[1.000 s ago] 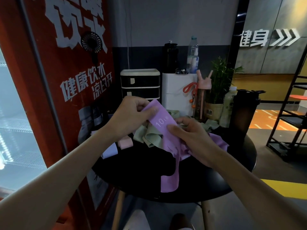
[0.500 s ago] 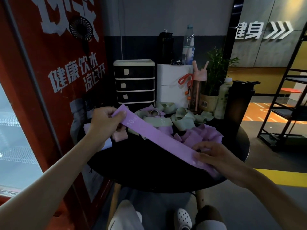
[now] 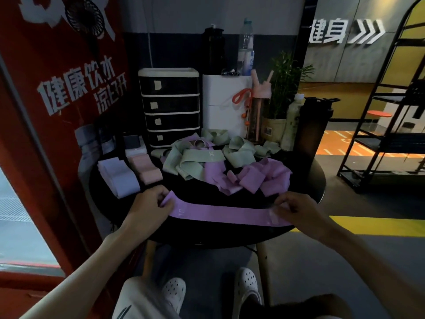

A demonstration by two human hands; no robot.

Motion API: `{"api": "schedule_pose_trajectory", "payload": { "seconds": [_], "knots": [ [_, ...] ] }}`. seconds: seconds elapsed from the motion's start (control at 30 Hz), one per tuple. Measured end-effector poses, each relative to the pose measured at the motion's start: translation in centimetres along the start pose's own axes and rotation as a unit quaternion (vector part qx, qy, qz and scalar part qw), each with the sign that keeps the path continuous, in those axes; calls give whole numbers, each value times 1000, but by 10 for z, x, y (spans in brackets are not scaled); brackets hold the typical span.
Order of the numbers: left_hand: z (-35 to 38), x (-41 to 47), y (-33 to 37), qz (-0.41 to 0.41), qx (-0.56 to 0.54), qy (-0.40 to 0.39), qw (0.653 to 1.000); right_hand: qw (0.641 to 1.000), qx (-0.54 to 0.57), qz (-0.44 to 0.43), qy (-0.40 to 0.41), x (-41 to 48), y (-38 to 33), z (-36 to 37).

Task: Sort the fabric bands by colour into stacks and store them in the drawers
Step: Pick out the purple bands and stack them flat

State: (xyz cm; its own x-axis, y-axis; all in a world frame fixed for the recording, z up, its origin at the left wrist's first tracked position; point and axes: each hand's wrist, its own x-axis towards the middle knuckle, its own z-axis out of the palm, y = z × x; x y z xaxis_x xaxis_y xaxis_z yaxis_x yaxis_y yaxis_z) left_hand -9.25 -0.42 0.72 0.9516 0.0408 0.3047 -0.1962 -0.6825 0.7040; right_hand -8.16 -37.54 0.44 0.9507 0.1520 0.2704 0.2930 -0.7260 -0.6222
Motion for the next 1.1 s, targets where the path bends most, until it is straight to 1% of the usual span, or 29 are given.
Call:
{"api": "schedule_pose_trajectory", "payload": {
  "seconds": [0.07,0.1,0.17,0.2,0.3,0.37,0.43,0.53,0.63,0.8,1.0,1.1],
  "knots": [
    [3,-4,-2,15,39,-9,999,999,-47,-1,0,-3,1,1],
    [5,-5,-3,24,85,-1,996,998,-64,-5,1,-5,1,2],
    [8,-6,-6,63,163,10,985,997,-82,-11,0,-8,1,4],
    [9,-5,-8,89,185,10,979,996,-87,-16,-2,-9,1,4],
    [9,-3,-10,101,219,-9,970,996,-89,-33,-3,-10,5,4],
    [9,0,-5,122,229,1,966,995,-92,-43,-10,-8,5,2],
    [13,6,8,142,220,7,965,996,-79,-43,-1,-5,2,2],
    [30,20,48,185,166,-4,969,997,-34,-19,65,-1,2,10],
    [59,47,87,230,138,-24,963,987,-106,-14,122,-2,9,24],
    [110,97,123,208,160,-109,959,984,-122,-9,131,1,12,26],
    [142,118,139,255,183,-129,941,983,-126,-5,133,4,17,29],
    [146,114,140,257,158,-172,938,983,-128,-4,128,5,18,30]
  ]
}}
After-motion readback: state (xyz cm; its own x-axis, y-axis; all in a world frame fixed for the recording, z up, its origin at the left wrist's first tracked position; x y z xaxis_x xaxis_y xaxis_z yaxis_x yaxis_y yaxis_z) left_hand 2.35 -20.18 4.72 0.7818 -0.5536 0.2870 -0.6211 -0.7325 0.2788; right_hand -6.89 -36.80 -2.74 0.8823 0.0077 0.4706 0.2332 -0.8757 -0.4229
